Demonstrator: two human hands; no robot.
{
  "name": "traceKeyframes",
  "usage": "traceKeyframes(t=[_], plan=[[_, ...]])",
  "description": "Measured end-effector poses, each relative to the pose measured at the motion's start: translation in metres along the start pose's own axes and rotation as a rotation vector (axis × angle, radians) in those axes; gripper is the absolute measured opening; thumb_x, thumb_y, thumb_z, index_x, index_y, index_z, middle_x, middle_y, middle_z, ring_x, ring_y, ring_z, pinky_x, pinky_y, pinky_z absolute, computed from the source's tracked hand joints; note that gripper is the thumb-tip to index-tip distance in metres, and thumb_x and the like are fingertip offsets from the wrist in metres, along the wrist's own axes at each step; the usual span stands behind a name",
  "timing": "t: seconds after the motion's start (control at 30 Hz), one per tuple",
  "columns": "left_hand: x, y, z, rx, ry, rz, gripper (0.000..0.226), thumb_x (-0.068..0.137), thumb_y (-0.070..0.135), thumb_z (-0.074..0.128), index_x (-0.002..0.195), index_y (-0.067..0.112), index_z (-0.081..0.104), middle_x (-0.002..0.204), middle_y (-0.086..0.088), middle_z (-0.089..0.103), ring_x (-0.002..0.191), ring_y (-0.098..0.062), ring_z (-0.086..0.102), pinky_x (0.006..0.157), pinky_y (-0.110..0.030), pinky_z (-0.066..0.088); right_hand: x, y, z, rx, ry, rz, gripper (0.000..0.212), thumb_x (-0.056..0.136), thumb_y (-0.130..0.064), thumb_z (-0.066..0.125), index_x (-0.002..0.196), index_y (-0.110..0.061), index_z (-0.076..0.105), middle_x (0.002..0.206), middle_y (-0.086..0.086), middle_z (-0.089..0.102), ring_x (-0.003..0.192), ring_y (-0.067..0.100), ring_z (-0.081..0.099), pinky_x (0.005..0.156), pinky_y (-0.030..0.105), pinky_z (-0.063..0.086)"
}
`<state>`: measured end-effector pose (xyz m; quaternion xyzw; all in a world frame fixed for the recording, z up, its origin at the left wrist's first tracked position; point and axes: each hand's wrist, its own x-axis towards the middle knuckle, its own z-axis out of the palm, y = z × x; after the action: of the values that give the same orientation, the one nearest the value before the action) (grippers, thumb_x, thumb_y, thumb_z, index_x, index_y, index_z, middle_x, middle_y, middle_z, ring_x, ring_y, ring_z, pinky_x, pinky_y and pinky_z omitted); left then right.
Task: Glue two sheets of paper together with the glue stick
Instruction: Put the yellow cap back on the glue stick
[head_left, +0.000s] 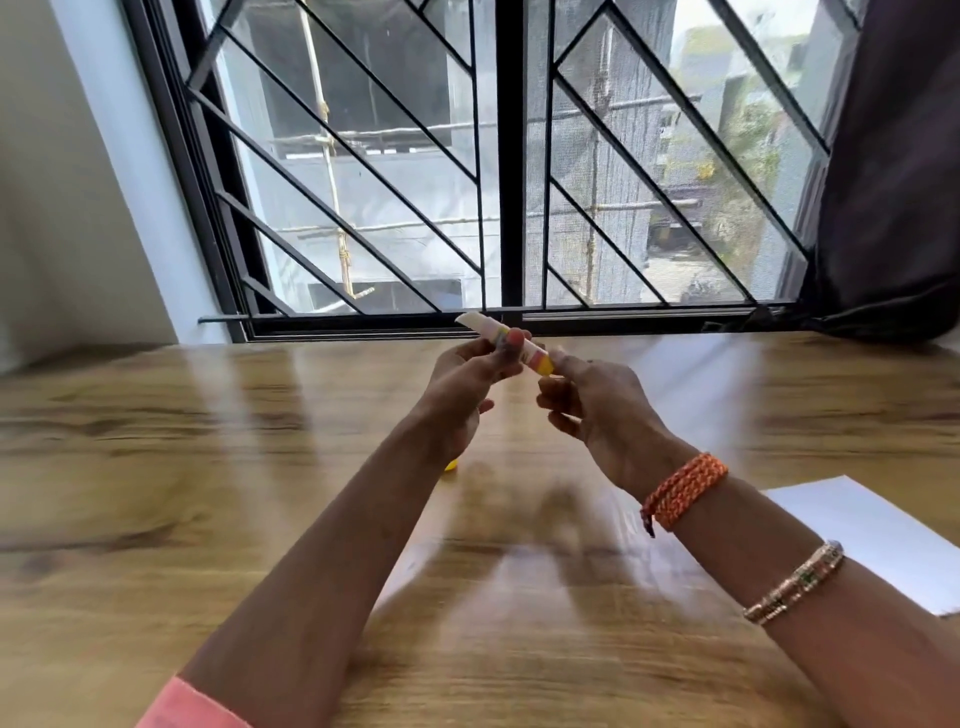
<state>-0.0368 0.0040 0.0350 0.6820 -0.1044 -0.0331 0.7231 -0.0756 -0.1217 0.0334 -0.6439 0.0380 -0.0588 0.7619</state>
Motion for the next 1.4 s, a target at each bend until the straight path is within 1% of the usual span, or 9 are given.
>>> traceKeyframes(t=[0.23, 0.4, 0.47, 0.63, 0.83, 0.97, 1.1, 1.17, 1.4], plan=[[-0.002, 0.002, 0.0, -0.048, 0.003, -0.044, 0.03, 0.089, 0.041, 0.054, 0.105, 0.018, 0.064, 0.098, 0.007, 0.066, 0.095, -0.006, 0.058, 0.089, -0.04, 0.031, -0.004, 0.0, 0.004, -0.003, -0.017, -0.111, 0.014, 0.092, -0.022, 0.059, 0.086, -0.015, 0.048, 0.073, 0.001, 0.059, 0.066, 0.012, 0.05, 0.063, 0.027, 0.044], [-0.005, 0.006, 0.002, -0.011, 0.086, -0.087, 0.038, 0.082, 0.058, 0.055, 0.082, 0.022, 0.068, 0.092, 0.008, 0.07, 0.094, -0.015, 0.059, 0.077, -0.034, 0.038, 0.002, 0.011, -0.003, -0.931, 0.142, -1.081, 0.017, 0.089, -0.021, 0.058, 0.089, -0.019, 0.042, 0.067, -0.003, 0.055, 0.064, 0.018, 0.051, 0.074, 0.037, 0.037], [-0.008, 0.005, 0.004, -0.036, 0.096, -0.084, 0.04, 0.08, 0.061, 0.056, 0.079, 0.022, 0.068, 0.087, 0.009, 0.069, 0.093, -0.015, 0.058, 0.075, -0.032, 0.041, 0.004, 0.009, -0.01, -1.192, 0.179, -1.27, 0.018, 0.087, -0.019, 0.057, 0.092, -0.022, 0.039, 0.068, -0.005, 0.056, 0.068, 0.02, 0.052, 0.08, 0.036, 0.027], [-0.011, 0.005, 0.011, -0.221, -0.033, -0.009, 0.032, 0.09, 0.049, 0.049, 0.095, 0.022, 0.065, 0.105, 0.005, 0.068, 0.112, -0.016, 0.058, 0.094, -0.038, 0.043, -0.001, 0.002, -0.005, -0.793, 0.202, -1.098, 0.024, 0.086, -0.022, 0.062, 0.079, -0.023, 0.039, 0.06, -0.006, 0.054, 0.056, 0.017, 0.053, 0.074, 0.038, 0.035], [-0.013, 0.009, 0.012, -0.29, -0.128, 0.008, 0.025, 0.096, 0.032, 0.046, 0.088, 0.023, 0.068, 0.098, 0.008, 0.063, 0.099, -0.01, 0.052, 0.084, -0.029, 0.041, -0.003, -0.005, 0.003, -0.179, 0.034, -0.592, 0.026, 0.086, -0.019, 0.066, 0.073, -0.014, 0.044, 0.061, 0.0, 0.062, 0.051, 0.004, 0.055, 0.05, 0.018, 0.044], [-0.011, 0.007, 0.011, -0.183, -0.029, -0.031, 0.025, 0.091, 0.042, 0.053, 0.089, 0.022, 0.067, 0.105, 0.004, 0.064, 0.099, -0.014, 0.052, 0.074, -0.027, 0.043, -0.004, -0.001, 0.002, -0.353, 0.082, -0.679, 0.025, 0.087, -0.023, 0.064, 0.076, -0.014, 0.043, 0.066, 0.017, 0.062, 0.055, 0.021, 0.056, 0.055, 0.032, 0.045], [-0.014, 0.008, 0.009, -0.089, 0.066, -0.175, 0.025, 0.079, 0.048, 0.064, 0.076, 0.023, 0.067, 0.089, 0.01, 0.068, 0.088, -0.013, 0.054, 0.067, -0.029, 0.041, 0.001, 0.004, -0.009, -1.161, 0.242, -1.264, 0.016, 0.086, -0.02, 0.059, 0.091, -0.025, 0.045, 0.062, -0.004, 0.059, 0.061, 0.019, 0.057, 0.083, 0.041, 0.031], [-0.015, 0.009, 0.009, -0.068, 0.084, -0.225, 0.025, 0.078, 0.049, 0.065, 0.073, 0.024, 0.066, 0.081, 0.012, 0.065, 0.082, -0.012, 0.051, 0.066, -0.029, 0.04, 0.002, 0.004, -0.013, -1.418, 0.283, -1.363, 0.022, 0.085, -0.019, 0.058, 0.103, -0.02, 0.046, 0.062, -0.003, 0.06, 0.064, 0.024, 0.059, 0.086, 0.041, 0.026], [-0.016, 0.009, 0.015, -0.268, 0.035, -0.176, 0.025, 0.084, 0.047, 0.06, 0.087, 0.022, 0.064, 0.096, 0.008, 0.067, 0.096, -0.011, 0.058, 0.07, -0.029, 0.043, -0.003, 0.001, -0.006, -0.827, 0.18, -0.965, 0.024, 0.085, -0.024, 0.063, 0.078, -0.021, 0.041, 0.058, -0.001, 0.06, 0.052, 0.017, 0.056, 0.072, 0.034, 0.036]])
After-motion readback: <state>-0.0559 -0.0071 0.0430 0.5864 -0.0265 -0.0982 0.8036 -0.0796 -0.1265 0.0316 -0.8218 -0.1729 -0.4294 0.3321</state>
